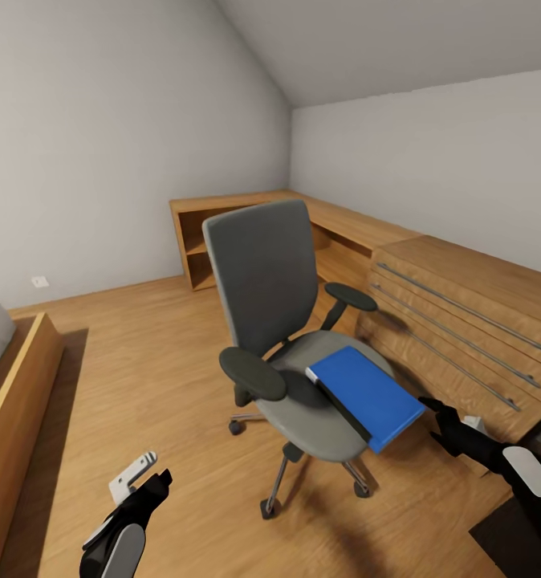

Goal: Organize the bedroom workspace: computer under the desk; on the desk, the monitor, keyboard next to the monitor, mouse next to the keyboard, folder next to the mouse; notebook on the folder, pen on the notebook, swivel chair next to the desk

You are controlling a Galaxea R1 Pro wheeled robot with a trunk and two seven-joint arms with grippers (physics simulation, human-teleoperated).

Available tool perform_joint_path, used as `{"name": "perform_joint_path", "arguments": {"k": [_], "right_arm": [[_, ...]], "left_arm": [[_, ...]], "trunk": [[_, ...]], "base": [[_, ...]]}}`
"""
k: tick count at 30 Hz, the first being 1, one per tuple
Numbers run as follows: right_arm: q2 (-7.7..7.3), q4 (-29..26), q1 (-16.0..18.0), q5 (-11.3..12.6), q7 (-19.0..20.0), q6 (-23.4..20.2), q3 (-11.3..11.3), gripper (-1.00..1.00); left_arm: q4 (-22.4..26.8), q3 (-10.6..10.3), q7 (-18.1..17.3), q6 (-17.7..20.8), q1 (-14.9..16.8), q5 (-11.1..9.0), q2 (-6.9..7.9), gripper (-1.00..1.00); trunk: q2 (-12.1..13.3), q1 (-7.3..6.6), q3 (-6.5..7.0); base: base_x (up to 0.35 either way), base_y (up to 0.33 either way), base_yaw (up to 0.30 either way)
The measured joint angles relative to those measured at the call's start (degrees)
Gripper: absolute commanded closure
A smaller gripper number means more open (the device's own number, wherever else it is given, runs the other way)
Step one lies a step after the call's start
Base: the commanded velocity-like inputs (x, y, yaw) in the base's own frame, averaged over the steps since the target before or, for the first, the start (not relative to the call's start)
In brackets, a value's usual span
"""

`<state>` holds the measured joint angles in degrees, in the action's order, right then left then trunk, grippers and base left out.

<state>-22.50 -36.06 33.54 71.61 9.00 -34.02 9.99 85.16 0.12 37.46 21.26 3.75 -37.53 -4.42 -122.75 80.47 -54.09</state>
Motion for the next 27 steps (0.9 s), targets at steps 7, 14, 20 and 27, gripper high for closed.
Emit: {"name": "perform_joint_path", "arguments": {"k": [7, 14, 20, 27], "right_arm": [[0.06, 0.0, 0.0, 0.0, 0.0, 0.0, 0.0, -1.0], [0.09, 0.0, 0.0, 0.0, 0.0, 0.0, -0.08, -1.0], [0.08, -0.03, 0.0, 0.06, 0.11, -0.05, -0.15, 1.0], [0.07, -0.1, 0.01, 0.17, 0.54, -0.09, -2.38, 1.0]], "left_arm": [[-0.09, -0.04, -0.07, -0.09, 0.0, -0.08, -0.04, -1.0], [-0.61, -0.04, -0.01, -0.11, 0.0, -0.17, -0.04, -1.0], [-0.75, -0.04, 0.06, -0.1, 0.0, -0.17, -0.05, -1.0], [-0.78, -0.04, 0.08, -0.09, 0.0, -0.17, -0.11, -1.0]], "trunk": [[0.0, 0.0, 0.0], [0.0, 0.0, 0.0], [0.0, 0.0, 0.0], [0.0, 0.0, 0.0]], "base": [[0.101, 0.07, 0.0], [0.007, 0.005, 0.0], [0.0, 0.0, 0.0], [0.0, 0.0, 0.0]]}}
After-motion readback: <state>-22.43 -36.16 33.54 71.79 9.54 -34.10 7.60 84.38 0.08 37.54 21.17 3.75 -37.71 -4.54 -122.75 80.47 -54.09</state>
